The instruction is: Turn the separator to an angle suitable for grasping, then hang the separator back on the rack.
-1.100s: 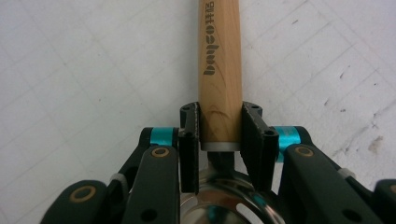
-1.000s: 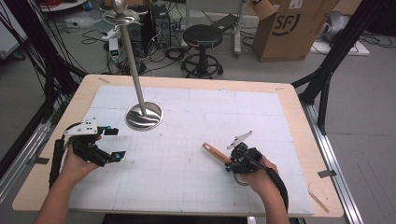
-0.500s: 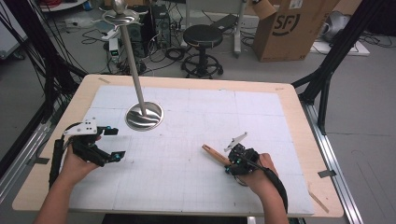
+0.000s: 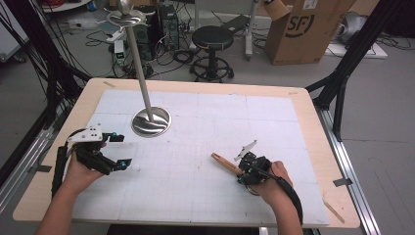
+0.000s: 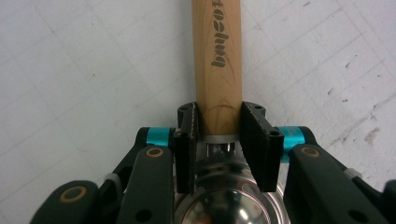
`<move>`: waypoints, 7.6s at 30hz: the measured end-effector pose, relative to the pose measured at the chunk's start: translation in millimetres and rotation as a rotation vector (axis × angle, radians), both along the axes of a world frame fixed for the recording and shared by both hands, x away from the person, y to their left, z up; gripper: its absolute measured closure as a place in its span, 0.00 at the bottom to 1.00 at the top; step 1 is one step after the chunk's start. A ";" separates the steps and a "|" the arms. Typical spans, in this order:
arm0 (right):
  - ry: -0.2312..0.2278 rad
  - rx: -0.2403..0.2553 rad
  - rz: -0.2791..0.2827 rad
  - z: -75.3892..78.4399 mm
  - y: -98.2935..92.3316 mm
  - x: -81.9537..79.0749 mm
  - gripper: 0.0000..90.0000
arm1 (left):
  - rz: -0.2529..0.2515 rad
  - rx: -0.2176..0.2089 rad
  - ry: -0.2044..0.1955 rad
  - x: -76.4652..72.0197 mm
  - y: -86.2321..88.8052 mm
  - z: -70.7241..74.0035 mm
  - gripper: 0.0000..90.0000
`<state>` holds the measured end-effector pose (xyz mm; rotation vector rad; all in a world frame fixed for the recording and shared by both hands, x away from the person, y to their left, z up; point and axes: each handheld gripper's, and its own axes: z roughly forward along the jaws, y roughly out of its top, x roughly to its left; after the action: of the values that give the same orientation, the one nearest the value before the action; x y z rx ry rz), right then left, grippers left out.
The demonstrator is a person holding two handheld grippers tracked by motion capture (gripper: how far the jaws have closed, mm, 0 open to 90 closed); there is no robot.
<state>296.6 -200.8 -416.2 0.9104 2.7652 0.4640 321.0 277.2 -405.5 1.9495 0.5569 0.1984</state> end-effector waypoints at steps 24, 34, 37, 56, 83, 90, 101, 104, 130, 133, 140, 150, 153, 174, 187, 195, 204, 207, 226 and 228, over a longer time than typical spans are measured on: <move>-0.119 0.228 0.035 24.4 -9.4 -5.2 0.77 | 0.004 -0.014 -0.005 -0.7 1.6 1.7 0.02; -0.205 0.419 0.069 36.8 -14.9 -10.0 0.79 | 0.003 -0.017 -0.004 -0.6 1.8 1.7 0.02; -0.208 0.423 0.068 35.7 -14.2 -9.5 0.79 | 0.003 -0.018 -0.005 -0.7 2.0 2.0 0.02; -0.269 0.564 0.138 52.5 -15.4 -13.6 0.79 | 0.004 -0.039 -0.016 -2.6 3.9 5.7 0.02; -0.255 0.670 0.249 67.8 -3.4 -6.0 0.79 | -0.036 -0.087 -0.031 -6.8 3.4 15.2 0.02; -0.266 0.683 0.271 68.2 -1.1 -7.2 0.79 | -0.045 -0.088 -0.035 -6.6 2.3 15.6 0.02; -0.251 0.705 0.269 66.1 0.3 -3.4 0.79 | -0.072 -0.100 -0.038 -8.9 0.5 17.1 0.02; -0.250 0.709 0.278 65.9 3.4 -2.3 0.79 | -0.073 -0.102 -0.044 -10.5 -0.4 19.6 0.02; -0.193 0.737 0.398 77.9 35.3 11.3 0.79 | -0.188 -0.138 -0.077 -5.8 -32.9 54.2 0.02; -0.186 0.746 0.413 81.4 41.0 12.5 0.79 | -0.214 -0.141 -0.077 -3.1 -45.2 62.2 0.02; -0.167 0.754 0.451 87.1 51.3 10.8 0.79 | -0.295 -0.137 -0.093 -1.0 -69.1 74.4 0.11; -0.155 0.745 0.492 90.8 67.9 12.3 0.79 | -0.342 -0.127 -0.110 0.5 -86.0 84.7 0.23; -0.157 0.740 0.502 89.8 72.7 13.1 0.79 | -0.346 -0.125 -0.114 0.4 -88.7 85.7 0.26; -0.136 0.754 0.554 90.6 92.3 11.9 0.79 | -0.456 -0.143 -0.122 -2.3 -120.4 93.9 0.36; -0.135 0.752 0.557 91.2 94.6 10.4 0.79 | -0.463 -0.165 -0.157 -3.4 -122.7 93.5 0.51; -0.124 0.746 0.556 89.4 97.4 11.1 0.79 | -0.475 -0.194 -0.161 -3.5 -120.9 94.7 0.60; -0.129 0.757 0.554 90.1 98.3 11.8 0.79 | -0.486 -0.199 -0.137 -2.2 -120.8 93.9 0.77; -0.126 0.756 0.550 89.4 98.7 12.5 0.79 | -0.490 -0.188 -0.133 -2.3 -119.8 94.5 0.78; -0.148 0.766 0.488 90.4 94.0 10.1 0.60 | -0.427 -0.125 -0.097 -2.9 -110.1 98.8 0.79; -0.165 0.767 0.478 92.5 87.6 7.6 0.59 | -0.405 -0.122 -0.084 -0.9 -105.8 99.8 0.79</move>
<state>304.2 -113.2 -323.6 0.2604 2.6273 1.6619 320.1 171.4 -305.7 1.8813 0.1086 -0.0104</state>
